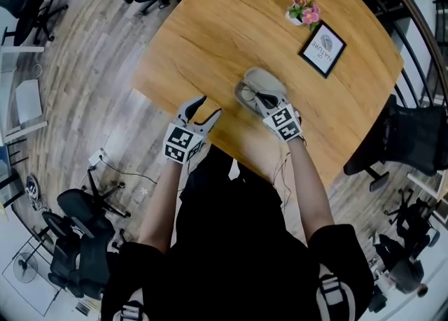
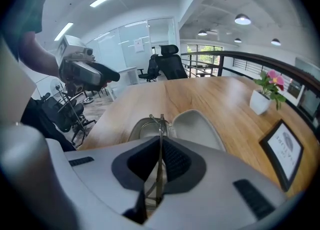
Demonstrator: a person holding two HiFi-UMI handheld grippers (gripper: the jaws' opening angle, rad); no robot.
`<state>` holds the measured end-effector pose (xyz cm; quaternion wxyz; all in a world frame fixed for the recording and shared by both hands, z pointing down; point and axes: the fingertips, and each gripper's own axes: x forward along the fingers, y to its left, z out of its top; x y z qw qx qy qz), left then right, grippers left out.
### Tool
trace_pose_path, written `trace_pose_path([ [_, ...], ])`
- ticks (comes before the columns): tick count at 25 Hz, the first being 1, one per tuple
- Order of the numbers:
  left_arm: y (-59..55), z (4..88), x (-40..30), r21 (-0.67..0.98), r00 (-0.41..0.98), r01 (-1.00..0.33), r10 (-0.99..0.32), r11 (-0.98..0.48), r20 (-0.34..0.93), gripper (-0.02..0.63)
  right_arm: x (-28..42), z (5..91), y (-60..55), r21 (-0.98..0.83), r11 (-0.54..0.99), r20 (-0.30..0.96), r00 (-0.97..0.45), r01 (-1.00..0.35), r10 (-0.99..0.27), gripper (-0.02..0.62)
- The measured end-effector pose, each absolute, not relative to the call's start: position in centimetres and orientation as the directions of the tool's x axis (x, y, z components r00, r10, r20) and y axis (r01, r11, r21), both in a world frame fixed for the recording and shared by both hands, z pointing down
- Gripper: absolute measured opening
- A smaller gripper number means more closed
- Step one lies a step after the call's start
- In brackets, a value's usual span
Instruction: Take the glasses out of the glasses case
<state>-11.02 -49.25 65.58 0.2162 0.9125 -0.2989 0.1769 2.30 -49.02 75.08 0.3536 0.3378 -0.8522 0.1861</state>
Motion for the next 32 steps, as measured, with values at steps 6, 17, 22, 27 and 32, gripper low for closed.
trace_pose_path([
  [6, -46.6, 64.6, -10.0, 0.282, 0.761, -0.618, -0.468, -0.733, 0.450, 0.245, 2.6, 73.1, -48.4, -0.057, 0.709, 0.704, -0.532, -0.703, -0.471, 0.023],
  [17, -43.3, 60.8, -8.0, 0.233, 0.740, -0.651, -0.537, -0.722, 0.405, 0.245, 4.8, 68.7, -45.3, -0.006, 0.717, 0.659, -0.542, -0.697, -0.521, 0.023],
  [22, -40.2, 59.8, -6.4, 0.227, 0.737, -0.658, -0.552, -0.718, 0.389, 0.245, 7.4, 67.2, -42.7, 0.014, 0.701, 0.636, -0.535, -0.713, -0.557, 0.023],
  [27, -37.9, 58.9, -5.3, 0.205, 0.733, -0.660, -0.560, -0.723, 0.386, 0.245, 9.8, 66.6, -40.8, 0.038, 0.681, 0.613, -0.522, -0.731, -0.594, 0.023],
  [32, -36.5, 57.3, -5.1, 0.160, 0.721, -0.671, -0.586, -0.724, 0.371, 0.245, 10.9, 65.1, -39.3, 0.053, 0.674, 0.585, -0.524, -0.737, -0.619, 0.023],
])
